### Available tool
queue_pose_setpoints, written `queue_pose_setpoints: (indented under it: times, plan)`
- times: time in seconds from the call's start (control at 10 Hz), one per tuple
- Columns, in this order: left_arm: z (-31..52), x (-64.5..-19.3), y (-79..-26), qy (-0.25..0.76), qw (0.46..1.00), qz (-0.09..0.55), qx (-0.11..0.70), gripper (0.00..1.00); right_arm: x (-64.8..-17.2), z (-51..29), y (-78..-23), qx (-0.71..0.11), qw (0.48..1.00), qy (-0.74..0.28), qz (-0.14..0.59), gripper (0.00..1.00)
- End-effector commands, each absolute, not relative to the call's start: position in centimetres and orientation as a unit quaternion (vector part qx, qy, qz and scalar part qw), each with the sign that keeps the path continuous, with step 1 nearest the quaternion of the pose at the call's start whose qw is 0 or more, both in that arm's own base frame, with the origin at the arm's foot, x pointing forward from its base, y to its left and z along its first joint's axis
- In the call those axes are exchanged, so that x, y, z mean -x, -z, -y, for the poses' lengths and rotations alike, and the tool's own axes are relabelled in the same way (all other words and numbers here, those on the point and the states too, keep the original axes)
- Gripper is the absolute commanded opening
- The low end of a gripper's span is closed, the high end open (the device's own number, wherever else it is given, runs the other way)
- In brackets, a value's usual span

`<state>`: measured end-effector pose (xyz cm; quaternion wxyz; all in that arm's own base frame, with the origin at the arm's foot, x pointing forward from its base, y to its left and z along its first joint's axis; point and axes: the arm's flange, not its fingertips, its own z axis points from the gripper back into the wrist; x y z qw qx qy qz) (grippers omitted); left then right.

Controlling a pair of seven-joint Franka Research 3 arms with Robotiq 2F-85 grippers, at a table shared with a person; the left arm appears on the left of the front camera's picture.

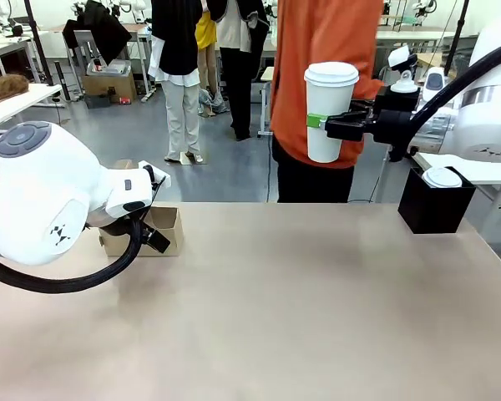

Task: Pour a drink into a cup and package it in a carrier.
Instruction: Position the Cup Carrier in the center of the table.

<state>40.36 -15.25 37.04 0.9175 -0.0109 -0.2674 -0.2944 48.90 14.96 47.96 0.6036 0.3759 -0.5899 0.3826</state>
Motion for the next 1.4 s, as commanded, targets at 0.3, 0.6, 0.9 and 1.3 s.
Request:
queue_pose_setpoints:
  times: [0.3,0.6,0.9,1.3]
  plan:
    - [15.2,-40.3,-37.1,0.294,0.918,0.267,0.012,1.0,-48.7,-15.1,-48.3,-0.364,0.603,-0.386,0.596,0.8]
    - [15.2,-40.4,-37.0,0.294,0.917,0.267,0.011,1.0,-48.7,-15.1,-48.3,-0.364,0.603,-0.386,0.596,0.8]
    - [15.2,-39.9,-44.3,0.25,0.933,0.257,0.023,1.0,-48.7,-15.1,-48.3,-0.364,0.603,-0.386,0.596,0.8]
    - [16.3,-41.7,-53.0,0.179,0.961,0.212,0.008,1.0,-48.7,-15.1,-48.3,-0.364,0.603,-0.386,0.596,0.8]
